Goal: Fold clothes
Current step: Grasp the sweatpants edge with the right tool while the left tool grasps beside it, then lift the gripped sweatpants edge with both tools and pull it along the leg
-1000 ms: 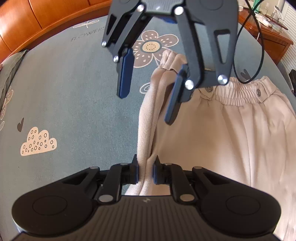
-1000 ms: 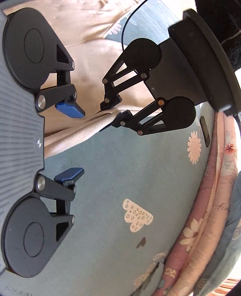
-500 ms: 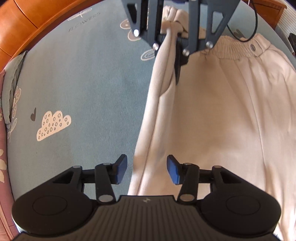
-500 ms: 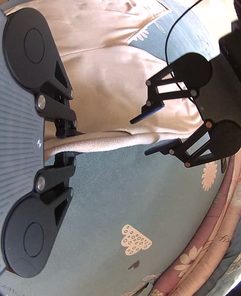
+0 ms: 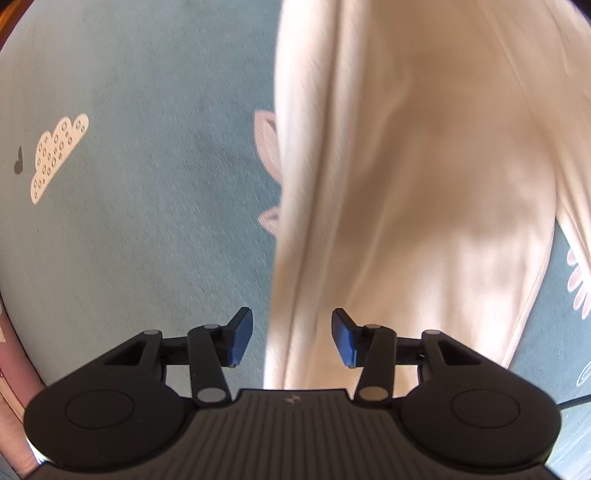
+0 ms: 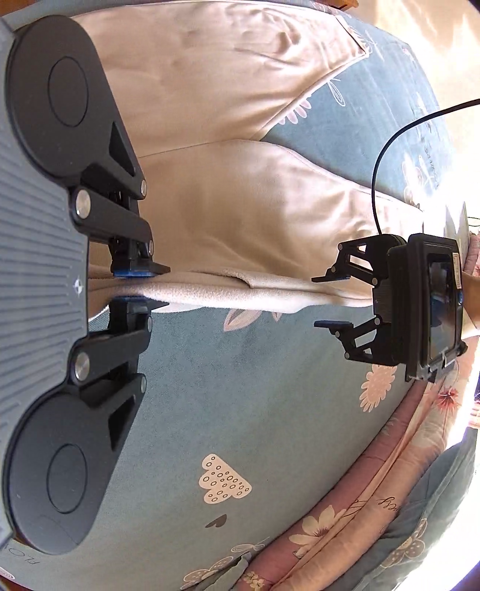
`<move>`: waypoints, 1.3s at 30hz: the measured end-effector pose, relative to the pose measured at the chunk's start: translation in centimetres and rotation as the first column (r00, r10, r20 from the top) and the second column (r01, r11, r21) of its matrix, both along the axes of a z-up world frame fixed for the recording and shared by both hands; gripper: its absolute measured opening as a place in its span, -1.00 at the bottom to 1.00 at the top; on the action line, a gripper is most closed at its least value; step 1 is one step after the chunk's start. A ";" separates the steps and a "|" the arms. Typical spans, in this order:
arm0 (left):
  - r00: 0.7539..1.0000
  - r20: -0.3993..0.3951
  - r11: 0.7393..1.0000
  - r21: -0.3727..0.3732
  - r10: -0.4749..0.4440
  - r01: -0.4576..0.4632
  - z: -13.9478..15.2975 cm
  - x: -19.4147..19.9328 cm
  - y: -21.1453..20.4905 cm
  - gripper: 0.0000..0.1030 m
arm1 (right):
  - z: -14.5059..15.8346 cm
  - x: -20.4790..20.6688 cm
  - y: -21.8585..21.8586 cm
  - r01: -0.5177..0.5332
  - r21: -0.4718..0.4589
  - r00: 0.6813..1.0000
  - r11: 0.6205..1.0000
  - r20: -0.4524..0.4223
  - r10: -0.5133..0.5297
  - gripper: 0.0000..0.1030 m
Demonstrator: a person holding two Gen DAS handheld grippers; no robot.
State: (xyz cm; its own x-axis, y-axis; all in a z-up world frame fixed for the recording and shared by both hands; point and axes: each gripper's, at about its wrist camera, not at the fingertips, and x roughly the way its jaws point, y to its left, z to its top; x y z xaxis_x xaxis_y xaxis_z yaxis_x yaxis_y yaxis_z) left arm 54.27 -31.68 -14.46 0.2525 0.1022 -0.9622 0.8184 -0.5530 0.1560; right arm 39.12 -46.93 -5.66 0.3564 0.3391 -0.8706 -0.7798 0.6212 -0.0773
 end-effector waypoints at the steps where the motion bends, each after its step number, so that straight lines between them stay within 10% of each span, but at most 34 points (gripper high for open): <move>1: 1.000 0.007 1.000 0.002 0.010 -0.010 -0.1 0.3 0.5 -0.24 | 0.2 -0.1 -0.2 0.008 0.004 1.000 1.000 0.005 -0.008 -0.79; 4: 0.999 0.021 0.999 -0.014 0.036 -0.036 -0.2 0.8 1.4 -0.89 | 1.0 -0.9 -0.6 0.025 0.021 1.000 0.999 0.007 -0.026 -0.79; 13: 0.997 0.053 0.997 -0.067 0.049 -0.045 0.0 0.9 1.3 -0.95 | 0.2 -0.4 -0.8 0.046 0.008 0.999 0.999 -0.018 -0.046 -0.80; 31: 0.996 0.067 0.981 -0.191 0.055 -0.041 0.8 -1.8 3.6 -0.95 | -7.4 7.3 -2.3 0.165 -0.031 0.983 0.986 -0.071 -0.167 0.10; 39: 0.993 0.074 0.978 -0.196 0.094 -0.078 0.4 -2.4 4.4 -0.90 | -6.8 6.0 -0.8 0.147 -0.004 0.986 0.989 -0.080 -0.146 -0.76</move>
